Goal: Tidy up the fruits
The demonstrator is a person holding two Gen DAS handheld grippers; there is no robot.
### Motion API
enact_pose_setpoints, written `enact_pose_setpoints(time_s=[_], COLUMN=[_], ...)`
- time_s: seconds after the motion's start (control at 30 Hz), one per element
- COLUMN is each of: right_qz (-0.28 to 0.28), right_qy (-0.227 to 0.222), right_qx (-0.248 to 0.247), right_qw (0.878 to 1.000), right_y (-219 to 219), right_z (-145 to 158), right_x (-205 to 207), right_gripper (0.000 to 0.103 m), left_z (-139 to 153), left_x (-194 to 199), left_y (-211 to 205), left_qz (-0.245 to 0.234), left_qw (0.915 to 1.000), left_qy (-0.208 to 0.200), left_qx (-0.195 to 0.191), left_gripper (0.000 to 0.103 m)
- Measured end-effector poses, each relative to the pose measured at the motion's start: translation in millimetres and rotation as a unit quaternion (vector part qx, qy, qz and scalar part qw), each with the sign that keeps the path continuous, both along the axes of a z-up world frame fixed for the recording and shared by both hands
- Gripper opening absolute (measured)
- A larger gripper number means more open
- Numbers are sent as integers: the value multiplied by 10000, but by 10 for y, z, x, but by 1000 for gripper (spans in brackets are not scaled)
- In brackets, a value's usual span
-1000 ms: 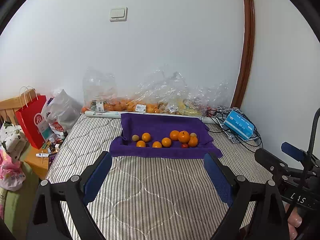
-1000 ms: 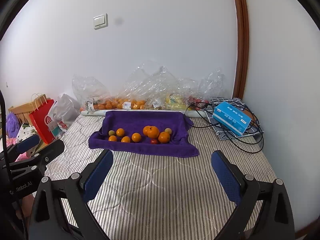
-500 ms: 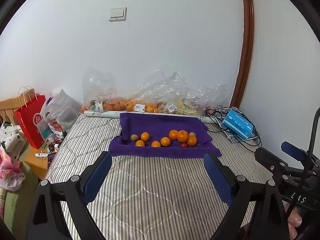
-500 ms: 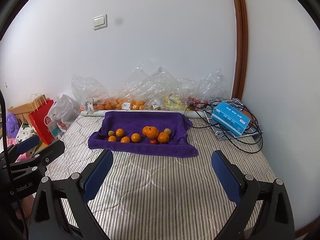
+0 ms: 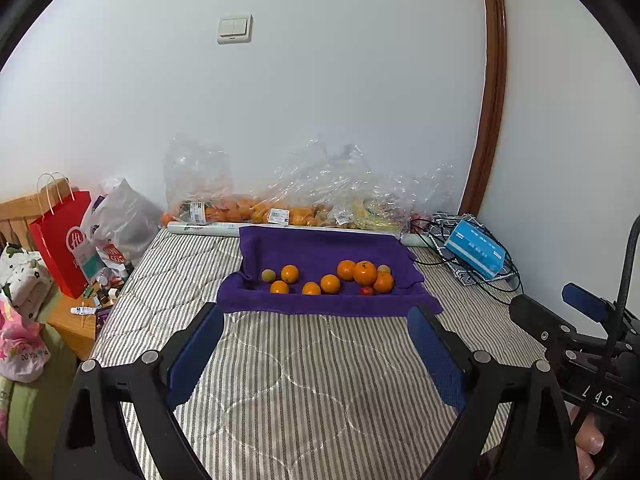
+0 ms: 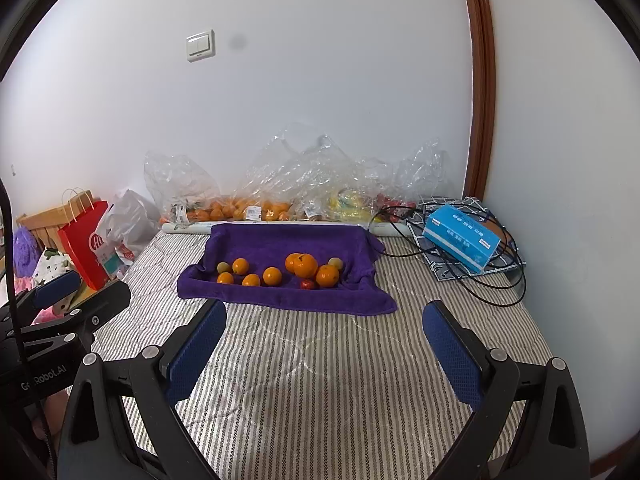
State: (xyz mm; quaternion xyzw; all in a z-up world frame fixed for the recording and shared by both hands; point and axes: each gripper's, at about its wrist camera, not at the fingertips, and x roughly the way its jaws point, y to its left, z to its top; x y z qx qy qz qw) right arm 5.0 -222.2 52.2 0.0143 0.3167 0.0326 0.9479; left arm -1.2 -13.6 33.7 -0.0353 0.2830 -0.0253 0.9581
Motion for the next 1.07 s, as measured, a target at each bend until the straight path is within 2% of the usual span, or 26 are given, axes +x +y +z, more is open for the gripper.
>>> enact_pose_setpoints(time_s=[1.07], right_qz=[17], right_qy=[-35], right_qx=[-14], right_qw=[10000], right_y=[20], right_z=[37], right_x=[-18], right_gripper=[98], left_z=[6], left_x=[-20], left_y=[-9], left_qz=[54], left_qw=[10000], left_qy=[-41], left_qx=[11], left_gripper=[93])
